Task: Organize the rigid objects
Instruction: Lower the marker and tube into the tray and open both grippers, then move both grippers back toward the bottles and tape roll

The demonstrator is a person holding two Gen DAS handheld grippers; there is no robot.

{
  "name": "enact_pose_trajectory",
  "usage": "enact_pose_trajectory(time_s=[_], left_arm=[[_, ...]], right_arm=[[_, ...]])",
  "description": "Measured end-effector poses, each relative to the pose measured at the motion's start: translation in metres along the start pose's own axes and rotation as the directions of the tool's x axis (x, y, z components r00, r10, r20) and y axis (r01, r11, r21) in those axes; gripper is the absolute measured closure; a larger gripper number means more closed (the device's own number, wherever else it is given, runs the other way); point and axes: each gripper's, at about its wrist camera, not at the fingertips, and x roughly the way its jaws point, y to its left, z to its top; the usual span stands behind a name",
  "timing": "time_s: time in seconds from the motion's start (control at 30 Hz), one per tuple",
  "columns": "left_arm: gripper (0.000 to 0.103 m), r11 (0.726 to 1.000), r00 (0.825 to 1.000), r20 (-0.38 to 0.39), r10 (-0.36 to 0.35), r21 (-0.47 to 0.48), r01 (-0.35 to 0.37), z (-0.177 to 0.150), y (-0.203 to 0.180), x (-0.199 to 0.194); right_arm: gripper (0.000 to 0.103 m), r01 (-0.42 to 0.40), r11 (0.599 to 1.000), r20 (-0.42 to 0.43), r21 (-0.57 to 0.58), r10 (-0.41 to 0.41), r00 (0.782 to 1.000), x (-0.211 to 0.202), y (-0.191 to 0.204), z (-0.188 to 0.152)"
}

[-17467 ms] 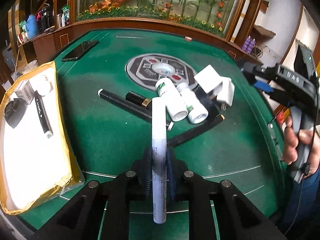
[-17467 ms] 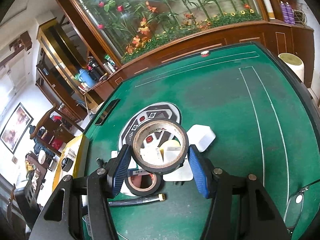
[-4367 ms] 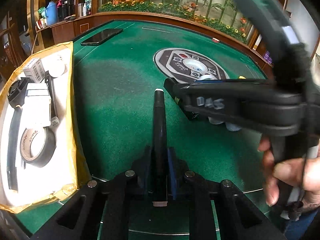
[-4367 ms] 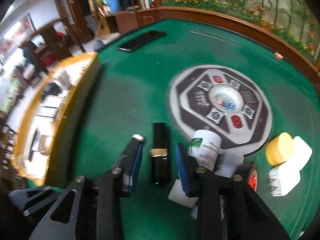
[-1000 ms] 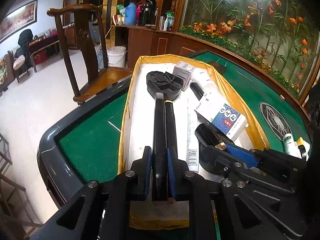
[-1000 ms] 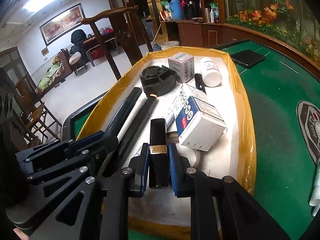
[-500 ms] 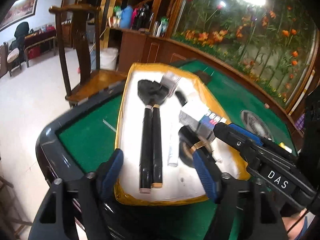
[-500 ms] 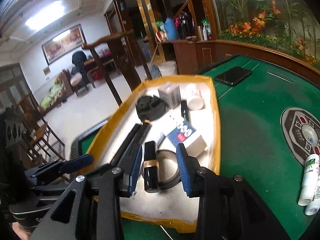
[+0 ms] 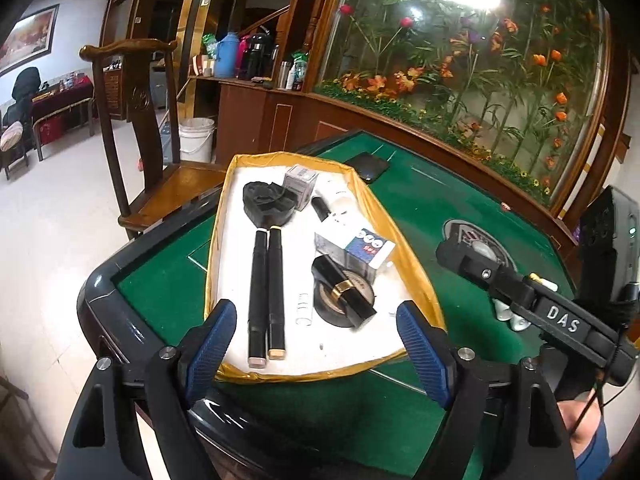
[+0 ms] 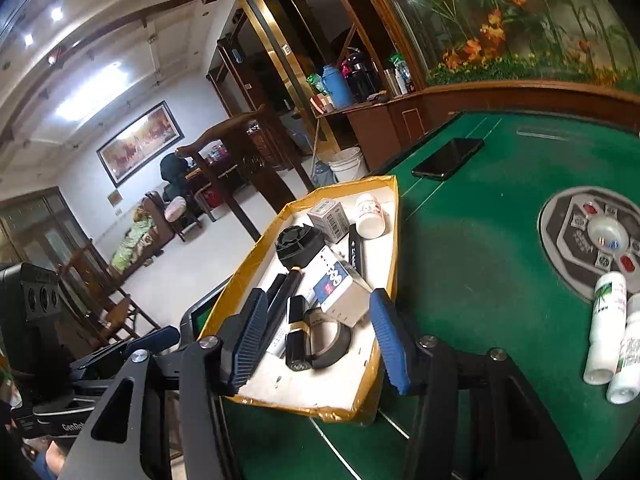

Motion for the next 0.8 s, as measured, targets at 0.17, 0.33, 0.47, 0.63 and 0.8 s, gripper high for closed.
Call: enact_pose_trajectory(time_s=[0.17, 0.33, 0.47, 0.63, 0.8], left_arm=[[0.014, 0.999, 0.999, 0.015, -0.031, 0.015, 0.03, 0.0, -0.006, -0.009], [0.013, 0.998, 0.998, 0.018, -0.062, 0.032, 0.062, 0.0, -0.018, -0.011], [0.011, 0.994, 0.996, 0.005, -0.093, 0.06, 0.092, -0.001, -0.035, -0.011], [0.007, 0.975, 0.988, -0.02, -0.155, 0.157, 0.156, -0.005, -0.072, -0.013], [0.005, 0.951, 0.977, -0.089, -0.196, 0.224, 0.211, -0.009, -0.105, 0.002]], right_arm=[[0.045, 0.0, 1.0, 0.014, 0.031, -0.001, 1.0, -0.012, -0.01, -0.002], [0.045, 0.014, 0.997, 0.058, 0.071, -0.018, 0.998, -0.033, -0.025, 0.002], [0.043, 0.035, 0.993, 0.087, 0.109, -0.044, 0.995, -0.059, -0.047, 0.005], [0.038, 0.136, 0.985, 0.082, 0.108, -0.145, 0.986, -0.095, -0.077, 0.007], [0.037, 0.275, 0.947, 0.083, 0.164, -0.291, 0.953, -0.134, -0.129, 0.0]])
